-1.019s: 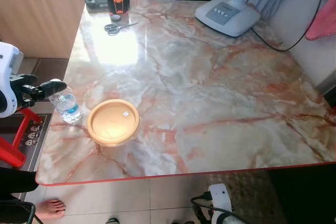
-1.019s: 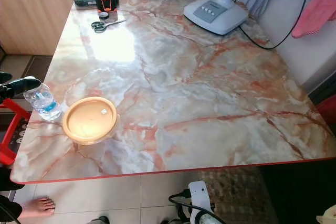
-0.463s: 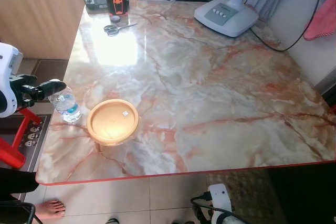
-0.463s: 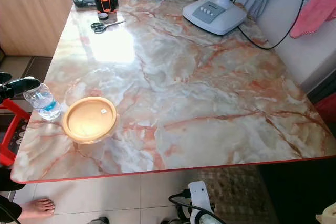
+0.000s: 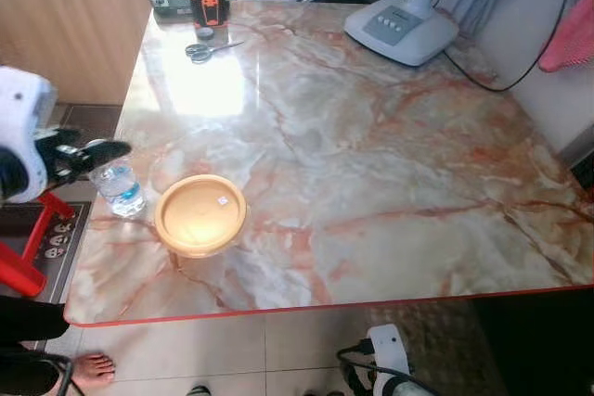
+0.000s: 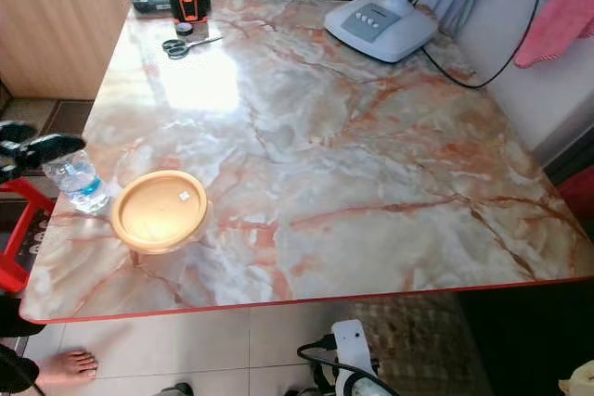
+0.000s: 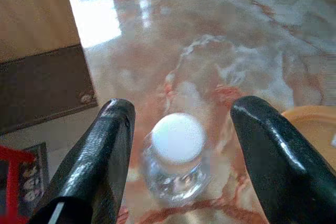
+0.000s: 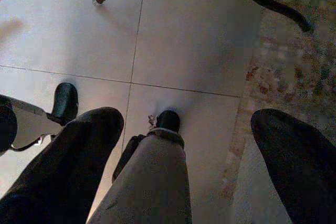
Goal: Restocking fridge
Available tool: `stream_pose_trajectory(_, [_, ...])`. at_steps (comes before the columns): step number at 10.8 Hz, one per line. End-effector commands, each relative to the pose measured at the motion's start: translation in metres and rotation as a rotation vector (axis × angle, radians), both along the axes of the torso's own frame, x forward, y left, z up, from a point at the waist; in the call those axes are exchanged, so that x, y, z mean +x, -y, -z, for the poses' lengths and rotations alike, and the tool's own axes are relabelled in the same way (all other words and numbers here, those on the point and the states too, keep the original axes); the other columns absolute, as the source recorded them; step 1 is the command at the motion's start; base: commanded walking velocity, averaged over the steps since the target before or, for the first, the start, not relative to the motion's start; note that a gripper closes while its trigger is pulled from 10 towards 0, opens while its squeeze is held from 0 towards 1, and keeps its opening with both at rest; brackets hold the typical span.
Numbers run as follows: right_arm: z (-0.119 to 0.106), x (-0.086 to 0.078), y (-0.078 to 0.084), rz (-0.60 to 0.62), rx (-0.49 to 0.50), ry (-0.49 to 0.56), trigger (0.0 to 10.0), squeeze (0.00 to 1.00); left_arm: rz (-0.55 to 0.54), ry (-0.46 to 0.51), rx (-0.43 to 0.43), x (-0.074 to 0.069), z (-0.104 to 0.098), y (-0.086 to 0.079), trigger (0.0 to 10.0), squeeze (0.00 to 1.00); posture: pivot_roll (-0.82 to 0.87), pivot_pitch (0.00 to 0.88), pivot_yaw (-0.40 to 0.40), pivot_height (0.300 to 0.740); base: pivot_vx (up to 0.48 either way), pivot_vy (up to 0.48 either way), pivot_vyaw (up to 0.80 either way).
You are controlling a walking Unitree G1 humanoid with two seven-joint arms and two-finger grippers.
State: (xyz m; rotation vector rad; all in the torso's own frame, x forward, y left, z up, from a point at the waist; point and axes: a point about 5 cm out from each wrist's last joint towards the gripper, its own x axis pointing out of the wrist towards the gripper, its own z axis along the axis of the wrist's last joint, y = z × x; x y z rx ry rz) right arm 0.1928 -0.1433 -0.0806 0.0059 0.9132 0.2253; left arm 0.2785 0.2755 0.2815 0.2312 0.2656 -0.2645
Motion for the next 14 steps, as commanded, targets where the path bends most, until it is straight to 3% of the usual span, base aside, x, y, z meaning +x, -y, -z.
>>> stream_pose_trajectory(1, [0.003,-0.006,0.004,0.000,-0.014,-0.027,10.0,0.00,0.026,0.035,0.017,-0.002,-0.008,0.005,10.0,0.00,0.03,0.159,-0.122,0.740,0.000,0.000,0.00])
stream_pose_trajectory(5, [0.003,-0.006,0.004,-0.003,-0.011,-0.027,10.0,0.00,0.057,0.008,0.021,-0.006,-0.006,0.009,10.0,0.00,0.04,0.160,-0.123,0.740,0.000,0.000,0.00])
stream_pose_trajectory(14, [0.003,-0.006,0.003,-0.002,-0.010,-0.028,10.0,0.00,-0.019,-0.092,0.022,-0.007,0.006,0.002,10.0,0.00,0.03,0.158,-0.121,0.740,0.000,0.000,0.00])
